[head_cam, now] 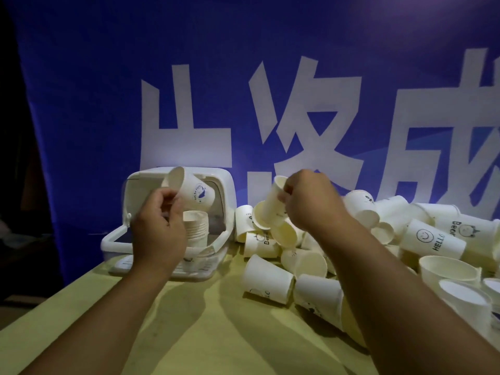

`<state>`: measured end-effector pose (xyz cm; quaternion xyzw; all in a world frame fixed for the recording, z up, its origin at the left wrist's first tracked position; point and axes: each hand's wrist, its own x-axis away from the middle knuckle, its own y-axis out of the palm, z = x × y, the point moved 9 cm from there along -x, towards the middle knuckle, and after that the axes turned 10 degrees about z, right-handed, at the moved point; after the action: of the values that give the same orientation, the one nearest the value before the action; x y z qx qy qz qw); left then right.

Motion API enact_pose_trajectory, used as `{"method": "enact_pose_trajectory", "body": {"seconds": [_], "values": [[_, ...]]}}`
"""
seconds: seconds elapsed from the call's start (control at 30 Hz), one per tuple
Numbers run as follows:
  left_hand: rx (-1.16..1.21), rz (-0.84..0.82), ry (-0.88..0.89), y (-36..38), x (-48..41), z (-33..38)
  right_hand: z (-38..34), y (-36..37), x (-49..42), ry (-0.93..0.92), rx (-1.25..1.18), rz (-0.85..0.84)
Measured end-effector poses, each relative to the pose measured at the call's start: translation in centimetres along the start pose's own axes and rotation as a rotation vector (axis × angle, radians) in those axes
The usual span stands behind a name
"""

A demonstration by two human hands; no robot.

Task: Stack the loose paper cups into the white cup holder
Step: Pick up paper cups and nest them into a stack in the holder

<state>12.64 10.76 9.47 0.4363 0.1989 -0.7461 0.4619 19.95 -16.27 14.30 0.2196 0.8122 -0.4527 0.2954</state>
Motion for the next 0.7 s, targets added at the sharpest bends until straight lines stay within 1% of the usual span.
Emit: {"method": "enact_pose_trajectory", "body": {"seconds": [0.07, 0.13, 0.23, 0.37, 0.43, 0.5, 0.53, 0.6, 0.7], "values": [[-0.097, -0.035, 0.108, 0.2, -0.5, -0.8, -1.1, 1.2, 0.6, -0.032, -0.083, -0.011], [-0.175, -0.099, 0.168, 0.8, -0.6, -2.0, -2.0, 2.1, 1.2, -0.063, -0.162, -0.012], [-0.291, -0.183, 0.222, 1.9, -0.9, -3.7, -3.1, 2.3, 1.7, -0.081, -0.292, 0.050], [-0.422, -0.279, 0.291, 3.1, -0.8, -3.7, -5.0, 2.7, 1.4, -0.094, -0.396, 0.131], [-0.507, -0.350, 0.269, 3.7, -0.5, -4.2, -6.0, 3.4, 1.1, -0.086, -0.434, 0.121], [-0.560, -0.436, 0.205, 4.3, 0.3, -5.7, -6.6, 4.2, 0.9, -0.066, -0.465, 0.111], [-0.553, -0.483, 0.155, 4.5, 0.7, -6.4, -6.8, 4.7, 0.9, -0.063, -0.468, 0.105], [-0.458, -0.571, 0.046, 5.1, 1.5, -7.2, -7.3, 5.6, 1.2, -0.085, -0.459, 0.089], [-0.365, -0.619, -0.006, 5.5, 2.0, -7.0, -8.2, 6.0, 2.0, -0.174, -0.440, 0.083]]}}
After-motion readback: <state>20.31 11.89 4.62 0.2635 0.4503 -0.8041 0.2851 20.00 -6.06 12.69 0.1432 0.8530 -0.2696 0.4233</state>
